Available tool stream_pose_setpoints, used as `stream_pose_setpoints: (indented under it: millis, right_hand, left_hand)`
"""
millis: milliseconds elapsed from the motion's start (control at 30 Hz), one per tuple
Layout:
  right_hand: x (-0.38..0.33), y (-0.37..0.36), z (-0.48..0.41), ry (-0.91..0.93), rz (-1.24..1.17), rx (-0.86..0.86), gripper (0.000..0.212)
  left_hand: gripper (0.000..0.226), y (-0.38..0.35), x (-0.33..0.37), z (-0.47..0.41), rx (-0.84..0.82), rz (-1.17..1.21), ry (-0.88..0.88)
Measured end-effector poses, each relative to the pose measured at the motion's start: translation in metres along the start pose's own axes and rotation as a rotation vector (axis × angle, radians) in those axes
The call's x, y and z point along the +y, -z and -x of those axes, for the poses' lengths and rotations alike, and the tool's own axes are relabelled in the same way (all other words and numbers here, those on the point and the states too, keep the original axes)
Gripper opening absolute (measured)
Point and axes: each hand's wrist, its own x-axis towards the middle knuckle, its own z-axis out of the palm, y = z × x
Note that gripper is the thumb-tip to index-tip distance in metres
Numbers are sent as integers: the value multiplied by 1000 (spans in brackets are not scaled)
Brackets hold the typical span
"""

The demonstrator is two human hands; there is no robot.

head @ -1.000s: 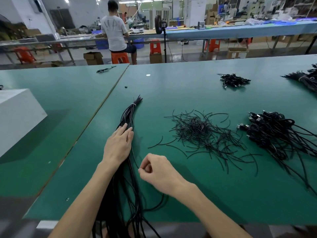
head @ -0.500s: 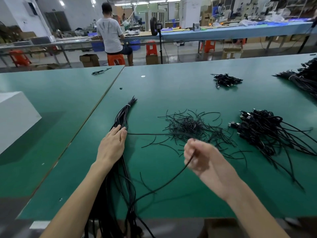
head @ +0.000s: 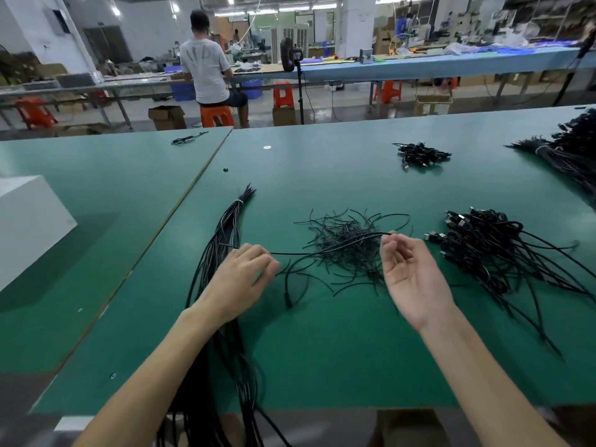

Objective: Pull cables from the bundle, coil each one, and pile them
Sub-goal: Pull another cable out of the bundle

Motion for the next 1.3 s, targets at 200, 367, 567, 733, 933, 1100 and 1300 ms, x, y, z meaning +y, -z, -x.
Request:
stream_pose_setpoints:
  millis: [200, 367, 567, 733, 933, 1100, 1300]
  right_hand:
    - [7, 9, 3, -4, -63, 36, 5]
    - [-9, 23, 10, 41, -67, 57, 4]
    - [-16, 39, 16, 9, 0, 15, 12]
    - [-7, 47, 21, -46, 204, -3, 19]
    - [2, 43, 27, -106, 523, -91, 16]
    - [5, 43, 28, -83, 645, -112, 15]
    - [10, 46, 29, -35, 798, -133, 20]
  left_hand:
    - [78, 0, 64, -18, -365, 884, 210]
    - [48, -11, 60, -15, -68, 1279, 413]
    - [20, -22, 40, -20, -16, 1778, 541]
    - [20, -28, 36, -19, 64, 1899, 592]
    - [32, -24, 32, -15, 191, 1911, 611]
    - [13, -24, 32, -18, 215, 2065, 656]
    - [14, -25, 29, -18, 196, 2221, 686]
